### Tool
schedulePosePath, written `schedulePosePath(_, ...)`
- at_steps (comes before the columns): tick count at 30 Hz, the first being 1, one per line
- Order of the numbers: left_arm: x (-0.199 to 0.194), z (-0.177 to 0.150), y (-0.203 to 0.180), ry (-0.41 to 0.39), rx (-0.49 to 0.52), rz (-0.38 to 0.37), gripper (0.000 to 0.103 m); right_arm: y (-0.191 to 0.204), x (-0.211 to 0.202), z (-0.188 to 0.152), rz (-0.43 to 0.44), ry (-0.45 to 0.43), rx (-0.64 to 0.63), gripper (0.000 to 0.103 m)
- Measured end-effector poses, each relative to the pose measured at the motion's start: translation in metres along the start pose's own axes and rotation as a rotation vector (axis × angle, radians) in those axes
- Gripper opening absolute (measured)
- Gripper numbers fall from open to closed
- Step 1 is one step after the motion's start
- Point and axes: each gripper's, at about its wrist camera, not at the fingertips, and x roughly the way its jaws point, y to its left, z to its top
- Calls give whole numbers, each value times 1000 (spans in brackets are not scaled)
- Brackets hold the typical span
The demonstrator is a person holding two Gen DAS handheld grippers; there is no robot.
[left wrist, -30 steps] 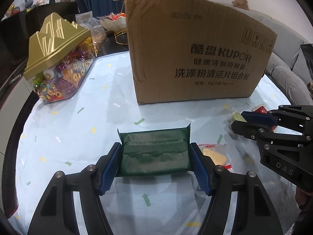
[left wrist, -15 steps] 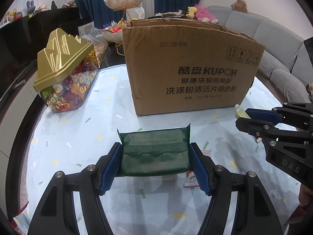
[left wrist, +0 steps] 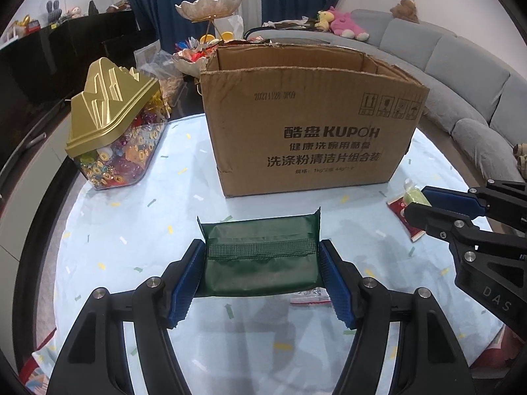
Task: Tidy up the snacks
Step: 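Lift and carry the green pack and green candy over the box with both tools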
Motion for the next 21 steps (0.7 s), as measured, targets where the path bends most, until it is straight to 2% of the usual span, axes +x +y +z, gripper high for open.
schedulePosePath(21, -36, 34, -11, -69, 11, 21, 68, -17, -42, 17, -23, -65, 48, 22)
